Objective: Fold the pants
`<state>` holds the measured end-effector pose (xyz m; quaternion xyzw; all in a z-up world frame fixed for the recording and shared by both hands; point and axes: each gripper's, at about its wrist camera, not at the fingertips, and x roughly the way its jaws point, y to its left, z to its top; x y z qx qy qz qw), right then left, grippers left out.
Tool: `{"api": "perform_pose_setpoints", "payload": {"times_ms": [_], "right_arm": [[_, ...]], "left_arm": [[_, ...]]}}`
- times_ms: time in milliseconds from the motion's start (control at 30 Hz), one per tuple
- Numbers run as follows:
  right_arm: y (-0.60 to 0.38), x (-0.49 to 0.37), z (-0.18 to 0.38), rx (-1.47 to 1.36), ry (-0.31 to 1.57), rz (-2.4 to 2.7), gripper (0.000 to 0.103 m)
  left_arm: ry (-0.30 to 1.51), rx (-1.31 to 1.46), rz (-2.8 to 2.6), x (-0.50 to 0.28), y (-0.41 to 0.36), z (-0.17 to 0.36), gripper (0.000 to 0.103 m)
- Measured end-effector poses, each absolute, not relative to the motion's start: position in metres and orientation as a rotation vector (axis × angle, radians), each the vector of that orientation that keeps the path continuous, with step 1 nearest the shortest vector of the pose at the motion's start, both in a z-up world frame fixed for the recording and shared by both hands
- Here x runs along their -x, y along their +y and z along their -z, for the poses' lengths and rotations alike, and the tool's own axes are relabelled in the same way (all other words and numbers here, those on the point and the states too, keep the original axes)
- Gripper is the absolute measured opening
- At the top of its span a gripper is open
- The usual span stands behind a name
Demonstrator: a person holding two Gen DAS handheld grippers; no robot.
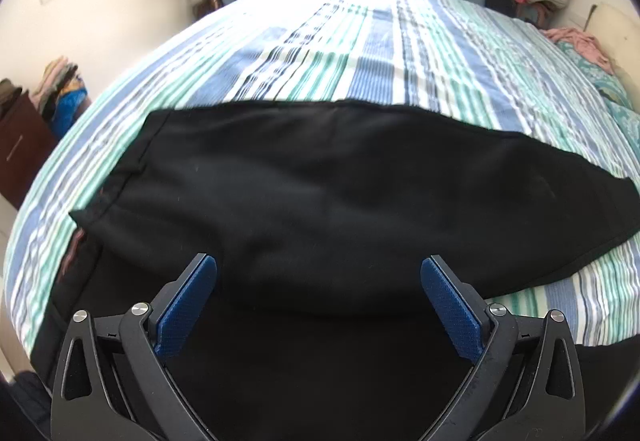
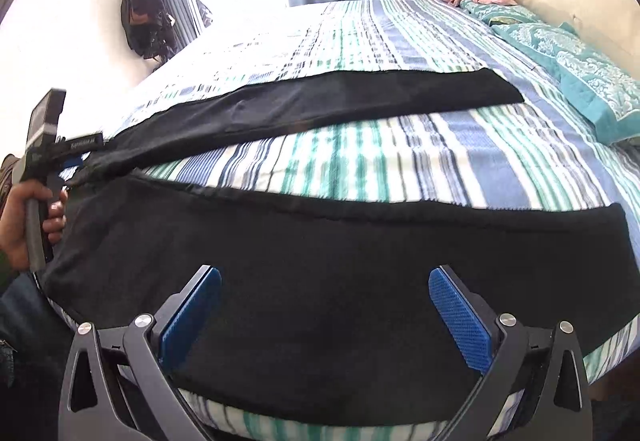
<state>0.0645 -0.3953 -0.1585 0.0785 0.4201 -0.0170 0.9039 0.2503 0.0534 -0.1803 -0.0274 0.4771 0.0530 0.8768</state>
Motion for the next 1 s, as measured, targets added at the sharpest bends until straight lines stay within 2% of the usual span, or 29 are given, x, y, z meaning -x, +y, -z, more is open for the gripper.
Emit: {"api": "perform_pose_setpoints", "payload": {"times_ms": [100,300,500,733,767,867,900,933,967,1000], "right_arm": [[-0.440,-0.091,0.143,-0.150,0.844,0.065,0.103],[-0.563,-0.161,0.124,-0.161,0.782,0.174,0.103],[-0.666,-0.283,0.148,-0.154,0.935,0.270,0.103],[-0.674,-0.404,0.184,-0.123,1.062,0.224,0.102],[-0.671,-0.414,0.193,-0.100,1.092,0.229,0.096],[-0.668,-0.428,0.215,-0.093,1.199,0.175,0.056],[-0.669,-0.423,0.210,-0.098,1.166,0.179,0.050],[-0.670,-0.417,0.205,-0.113,1.141,0.173,0.005],[-0.670,-0.411,0.200,-0.124,1.130,0.166,0.000],[-0.667,-0.401,0.195,-0.114,1.110,0.150,0.000]], "left_arm": [[0.976,0.144,-0.109,-0.237,0.068,0.199,0.103],[0.919,0.131,-0.104,-0.228,0.064,0.209,0.103],[0.891,0.135,-0.101,-0.225,0.065,0.211,0.103],[0.878,0.123,-0.107,-0.225,0.063,0.212,0.103],[0.878,0.123,-0.107,-0.225,0.063,0.212,0.103],[0.875,0.124,-0.107,-0.224,0.063,0.212,0.103],[0.874,0.124,-0.107,-0.224,0.063,0.212,0.103],[0.874,0.123,-0.108,-0.224,0.063,0.212,0.103],[0.874,0.124,-0.107,-0.224,0.063,0.212,0.103],[0.874,0.124,-0.107,-0.224,0.063,0.212,0.103]]}}
